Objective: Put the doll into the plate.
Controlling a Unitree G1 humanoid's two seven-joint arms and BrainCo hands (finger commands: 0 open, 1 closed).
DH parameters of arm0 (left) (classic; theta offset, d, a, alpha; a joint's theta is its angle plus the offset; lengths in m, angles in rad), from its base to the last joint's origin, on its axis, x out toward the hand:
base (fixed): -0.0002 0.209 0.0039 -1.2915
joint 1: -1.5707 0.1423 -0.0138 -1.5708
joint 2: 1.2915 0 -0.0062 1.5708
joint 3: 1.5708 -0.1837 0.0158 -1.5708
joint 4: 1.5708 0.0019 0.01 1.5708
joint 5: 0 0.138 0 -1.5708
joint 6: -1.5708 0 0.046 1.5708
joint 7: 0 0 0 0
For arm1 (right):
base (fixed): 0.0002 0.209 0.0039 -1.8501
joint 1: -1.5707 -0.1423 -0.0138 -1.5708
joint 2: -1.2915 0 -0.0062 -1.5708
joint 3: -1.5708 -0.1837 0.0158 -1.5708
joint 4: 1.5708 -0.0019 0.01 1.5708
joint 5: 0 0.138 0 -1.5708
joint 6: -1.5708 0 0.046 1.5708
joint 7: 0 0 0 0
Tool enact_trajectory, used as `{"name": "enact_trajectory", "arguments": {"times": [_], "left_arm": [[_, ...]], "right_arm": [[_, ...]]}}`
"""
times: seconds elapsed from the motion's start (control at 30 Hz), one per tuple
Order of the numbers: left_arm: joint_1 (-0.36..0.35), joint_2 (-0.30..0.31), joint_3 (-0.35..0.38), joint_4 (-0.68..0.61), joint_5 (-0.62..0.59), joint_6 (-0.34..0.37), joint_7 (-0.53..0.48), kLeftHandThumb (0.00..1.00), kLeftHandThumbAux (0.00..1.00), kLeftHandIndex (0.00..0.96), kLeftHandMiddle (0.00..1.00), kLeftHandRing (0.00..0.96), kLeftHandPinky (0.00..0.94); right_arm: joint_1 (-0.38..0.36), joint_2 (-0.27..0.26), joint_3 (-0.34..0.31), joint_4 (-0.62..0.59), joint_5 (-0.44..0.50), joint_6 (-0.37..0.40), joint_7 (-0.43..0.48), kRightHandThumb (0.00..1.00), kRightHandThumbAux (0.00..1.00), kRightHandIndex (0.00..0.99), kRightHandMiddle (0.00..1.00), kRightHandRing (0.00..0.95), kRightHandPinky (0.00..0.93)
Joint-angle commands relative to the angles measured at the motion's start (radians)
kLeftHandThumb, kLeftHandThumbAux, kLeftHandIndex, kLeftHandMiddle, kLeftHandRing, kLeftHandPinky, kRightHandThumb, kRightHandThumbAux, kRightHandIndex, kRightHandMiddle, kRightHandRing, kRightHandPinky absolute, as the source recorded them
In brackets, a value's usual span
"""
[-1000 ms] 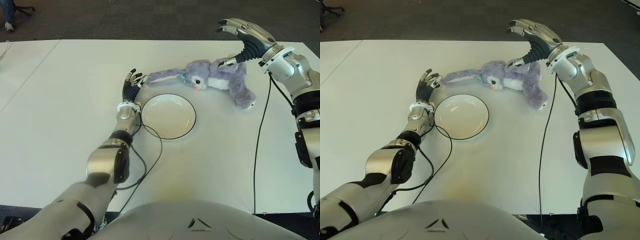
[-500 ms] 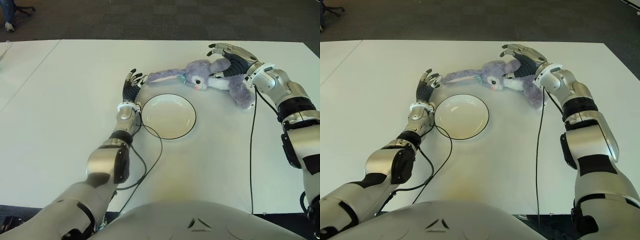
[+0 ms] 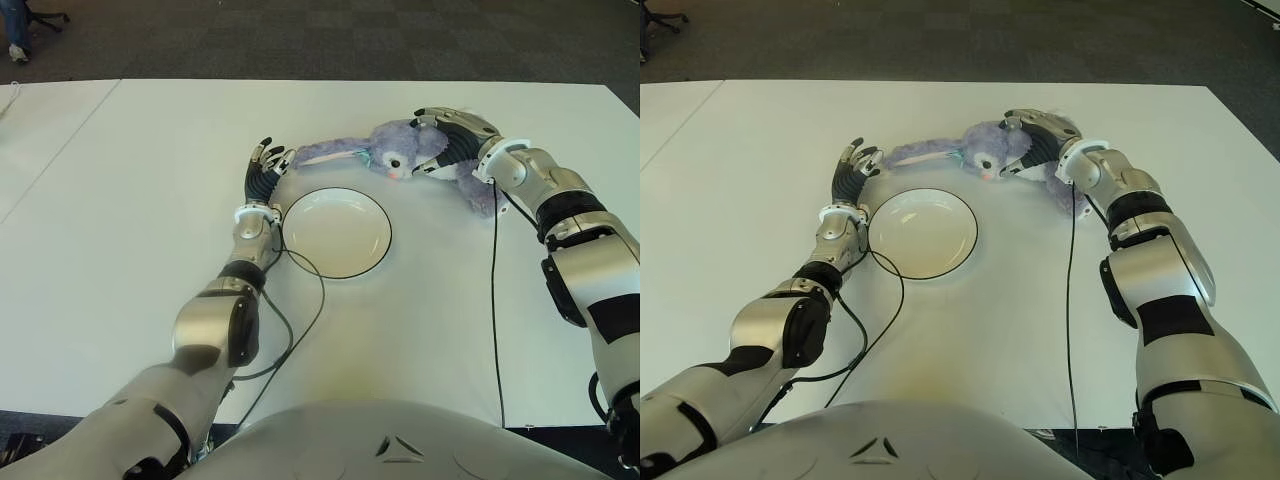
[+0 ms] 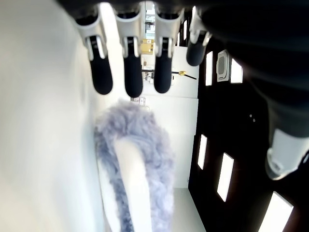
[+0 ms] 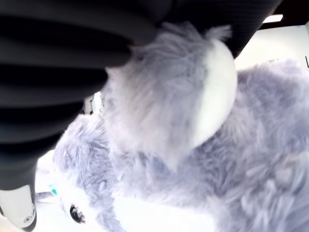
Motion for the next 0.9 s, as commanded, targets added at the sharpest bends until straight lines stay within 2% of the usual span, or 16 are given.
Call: {"name": "enact_trajectory", "arguments": {"times": [0.03,0.53,0.9], "left_arm": [[0.123,-0.037,0.006,0.088,-0.008,0.097,-0.002,0.000,0.591,0.125,0.230,0.257,0.266],[0.122,-0.046,0.008,0.086,-0.010,0.084,0.000,0.000,0.589,0.118,0.221,0.244,0.251],[0.122,-0.045,0.010,0.087,-0.010,0.095,0.010,0.000,0.592,0.130,0.239,0.257,0.267]], "right_arm": [[-0.001,0.036,0.022,0.033,-0.017,0.038,-0.008,0.120,0.594,0.137,0.009,0.000,0.000],[0.031,0.036,0.013,0.070,0.005,0.083,-0.006,0.169,0.578,0.134,0.001,0.000,0.000],[0.015,0.036,-0.006,0.082,0.022,0.122,0.015,0.224,0.604,0.158,0.004,0.000,0.000]]}}
